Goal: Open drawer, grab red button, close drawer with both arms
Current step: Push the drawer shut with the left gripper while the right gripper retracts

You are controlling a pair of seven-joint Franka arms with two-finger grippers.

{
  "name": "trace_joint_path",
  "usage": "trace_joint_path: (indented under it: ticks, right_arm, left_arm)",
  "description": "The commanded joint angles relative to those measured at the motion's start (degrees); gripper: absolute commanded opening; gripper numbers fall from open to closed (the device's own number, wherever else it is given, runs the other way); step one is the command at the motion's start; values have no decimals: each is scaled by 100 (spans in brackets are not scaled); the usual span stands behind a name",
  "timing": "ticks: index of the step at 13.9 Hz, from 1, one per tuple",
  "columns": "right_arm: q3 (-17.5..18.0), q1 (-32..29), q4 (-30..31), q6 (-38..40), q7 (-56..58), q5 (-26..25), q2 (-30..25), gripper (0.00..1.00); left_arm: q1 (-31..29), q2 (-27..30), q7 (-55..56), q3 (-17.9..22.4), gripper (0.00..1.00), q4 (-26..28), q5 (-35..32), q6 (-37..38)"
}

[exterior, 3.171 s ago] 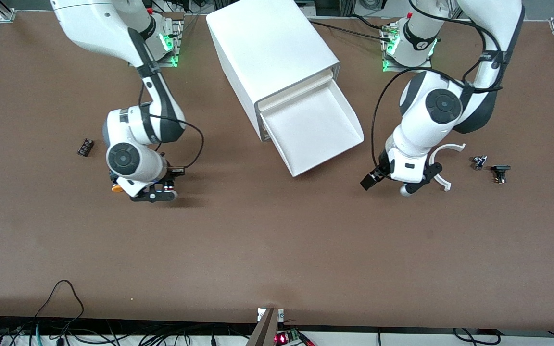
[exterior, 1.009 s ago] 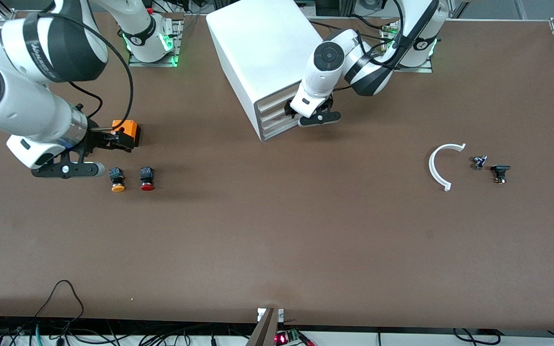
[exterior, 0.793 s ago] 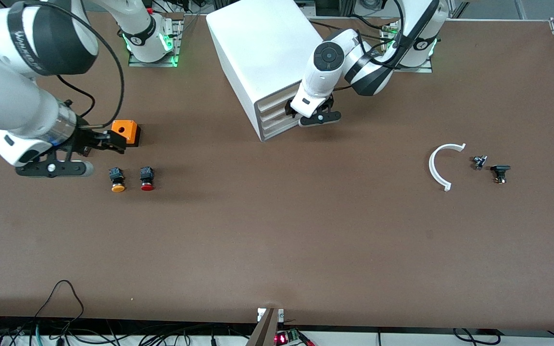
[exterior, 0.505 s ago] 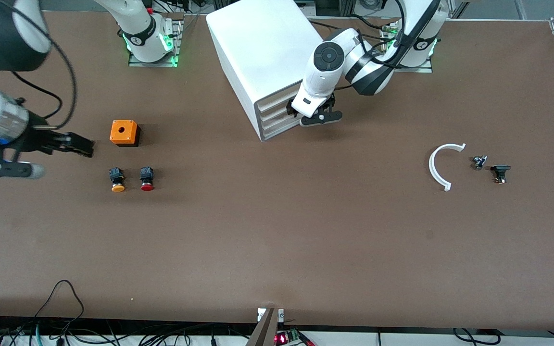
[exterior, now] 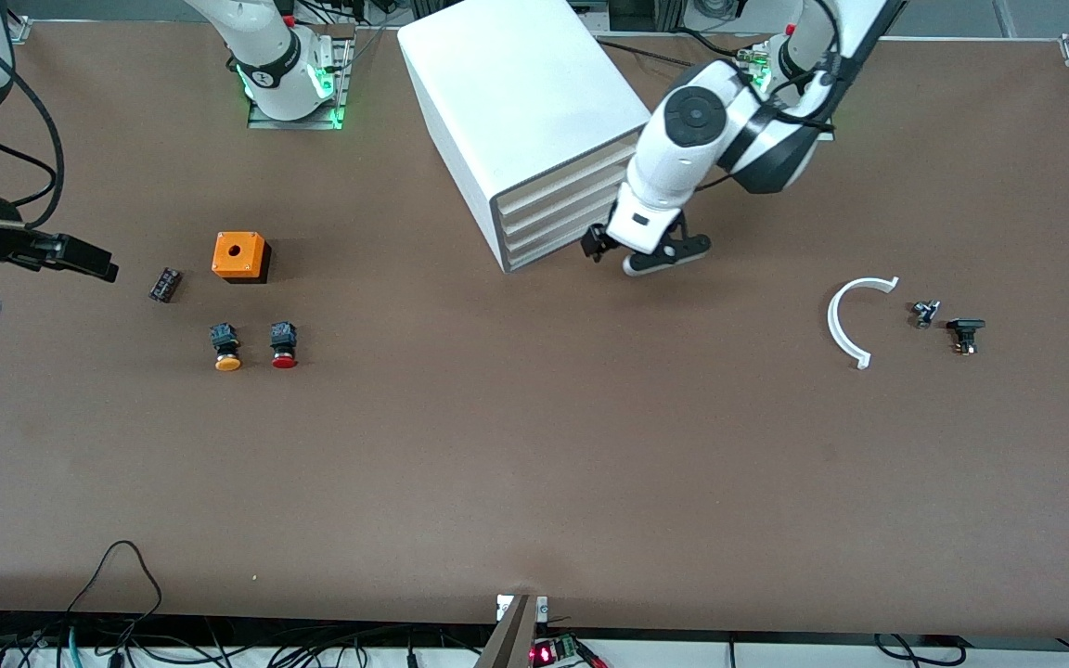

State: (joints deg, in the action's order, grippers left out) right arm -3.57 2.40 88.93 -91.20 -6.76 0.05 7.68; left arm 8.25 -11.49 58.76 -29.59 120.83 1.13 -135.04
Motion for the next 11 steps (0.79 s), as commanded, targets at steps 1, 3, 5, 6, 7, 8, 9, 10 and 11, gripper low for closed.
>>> trace_joint_path:
  ticks: [1, 3, 5, 6, 7, 8, 9, 10, 11]
  right_arm:
    - [49, -2, 1264, -442, 69, -66, -993, 100]
    - [49, -2, 1556, -530, 122, -75, -1233, 100]
    - [31, -2, 1522, -469, 612, -75, -1216, 100]
    - [31, -2, 1461, -469, 753, -66, -1198, 100]
    - [31, -2, 1347, -469, 729, -57, -1137, 100]
    - [23, -11, 1207, -460, 702, -57, -1058, 100]
    - [5, -20, 1101, -434, 711, -40, -1040, 100]
    - [5, -20, 1074, -425, 685, -31, -1040, 100]
    - [-12, -20, 1065, -425, 667, -14, -1049, 100]
  left_arm:
    - [-156, 270, -572, 216, 100, -470, -166, 678]
    - [-201, 271, -1345, 689, 100, -1084, -157, 1424]
    - [-218, 288, -2329, 1164, 100, -1551, -78, 2023]
    - [-236, 306, -2716, 1366, 100, -1788, -78, 2365]
    - [-245, 341, -3103, 1525, 100, -2017, -78, 2664]
    - [-245, 402, -3446, 1683, 100, -2202, -78, 2963]
    - [-253, 420, -3763, 1867, 100, -2430, -69, 3288]
    - [-253, 429, -4071, 2052, 100, -2685, -69, 3630]
    - [-253, 437, -4352, 2184, 100, -2905, -69, 3860]
